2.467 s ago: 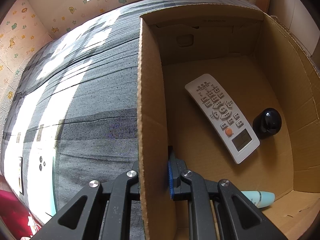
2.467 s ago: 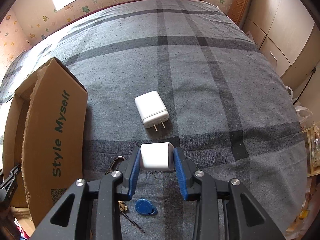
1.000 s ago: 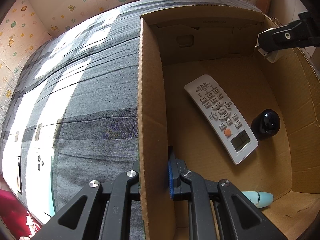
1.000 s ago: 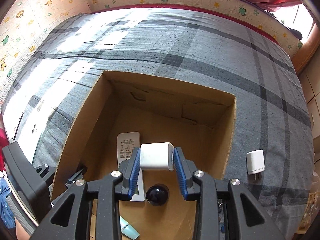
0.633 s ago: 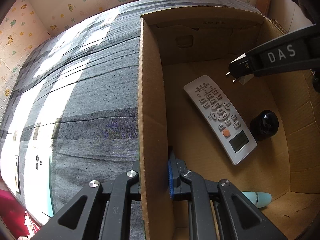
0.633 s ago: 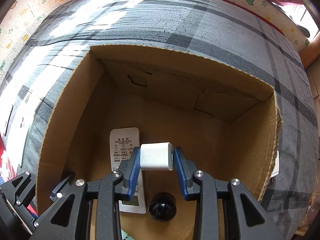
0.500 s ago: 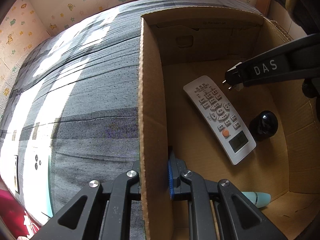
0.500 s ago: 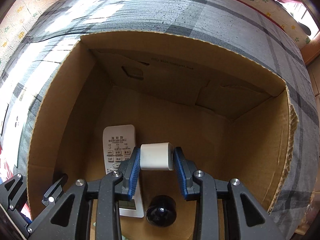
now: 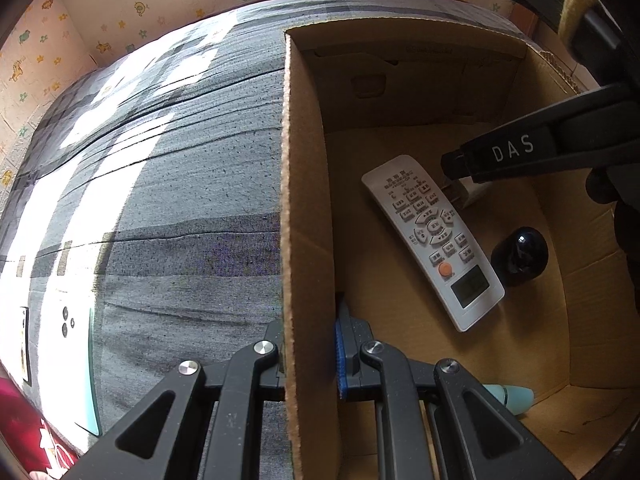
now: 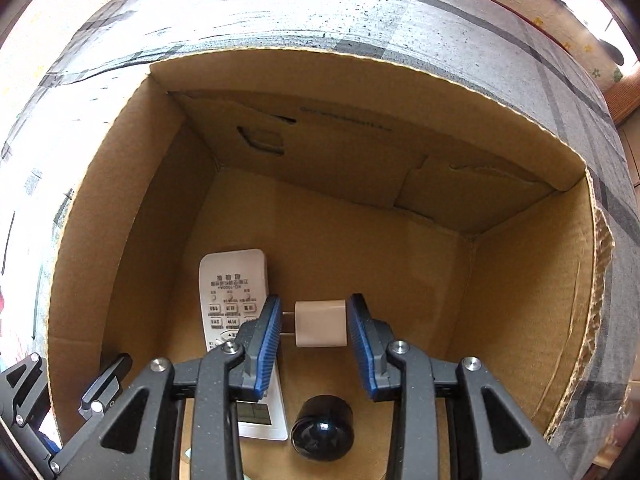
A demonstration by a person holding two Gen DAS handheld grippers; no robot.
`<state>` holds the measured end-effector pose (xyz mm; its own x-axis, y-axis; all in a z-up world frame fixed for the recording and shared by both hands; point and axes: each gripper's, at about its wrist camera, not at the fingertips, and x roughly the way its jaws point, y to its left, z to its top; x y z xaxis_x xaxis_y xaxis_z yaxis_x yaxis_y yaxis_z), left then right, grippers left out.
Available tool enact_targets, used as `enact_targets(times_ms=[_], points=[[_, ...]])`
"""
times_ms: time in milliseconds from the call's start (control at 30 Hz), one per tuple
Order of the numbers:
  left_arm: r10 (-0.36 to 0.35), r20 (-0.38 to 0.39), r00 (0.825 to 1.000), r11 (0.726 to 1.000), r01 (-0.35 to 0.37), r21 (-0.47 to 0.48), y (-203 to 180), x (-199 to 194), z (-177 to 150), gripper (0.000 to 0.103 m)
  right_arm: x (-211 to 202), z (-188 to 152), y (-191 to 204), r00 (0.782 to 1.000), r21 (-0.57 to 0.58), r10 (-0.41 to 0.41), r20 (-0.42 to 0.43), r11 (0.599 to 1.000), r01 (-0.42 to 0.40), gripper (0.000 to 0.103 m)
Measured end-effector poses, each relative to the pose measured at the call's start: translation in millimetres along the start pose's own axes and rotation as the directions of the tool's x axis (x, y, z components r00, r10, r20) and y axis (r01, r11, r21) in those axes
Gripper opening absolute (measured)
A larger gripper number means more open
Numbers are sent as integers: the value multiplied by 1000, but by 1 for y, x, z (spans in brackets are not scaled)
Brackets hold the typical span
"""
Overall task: Organize rigid objects
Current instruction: 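Open the right gripper to release the small charger, then move the right gripper back over the large white charger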
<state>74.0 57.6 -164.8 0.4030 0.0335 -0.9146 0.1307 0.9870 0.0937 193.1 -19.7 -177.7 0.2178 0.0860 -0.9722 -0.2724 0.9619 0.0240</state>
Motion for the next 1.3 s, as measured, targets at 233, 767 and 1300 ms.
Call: enact_targets(times_ms=[233, 767, 1300], points=[[-31, -2, 1000, 999, 31, -17, 8, 5, 1, 13, -28, -6, 0, 998, -10, 19, 57, 1000, -19, 46], [-91, -9, 996, 995, 90, -54, 23, 12, 3, 11, -109, -23, -17, 980, 27, 19, 196, 999, -25, 89], [-110, -25, 994, 993, 109, -39, 30, 14, 12, 11, -155, -52, -90, 963, 170, -51, 263, 985, 5, 90]])
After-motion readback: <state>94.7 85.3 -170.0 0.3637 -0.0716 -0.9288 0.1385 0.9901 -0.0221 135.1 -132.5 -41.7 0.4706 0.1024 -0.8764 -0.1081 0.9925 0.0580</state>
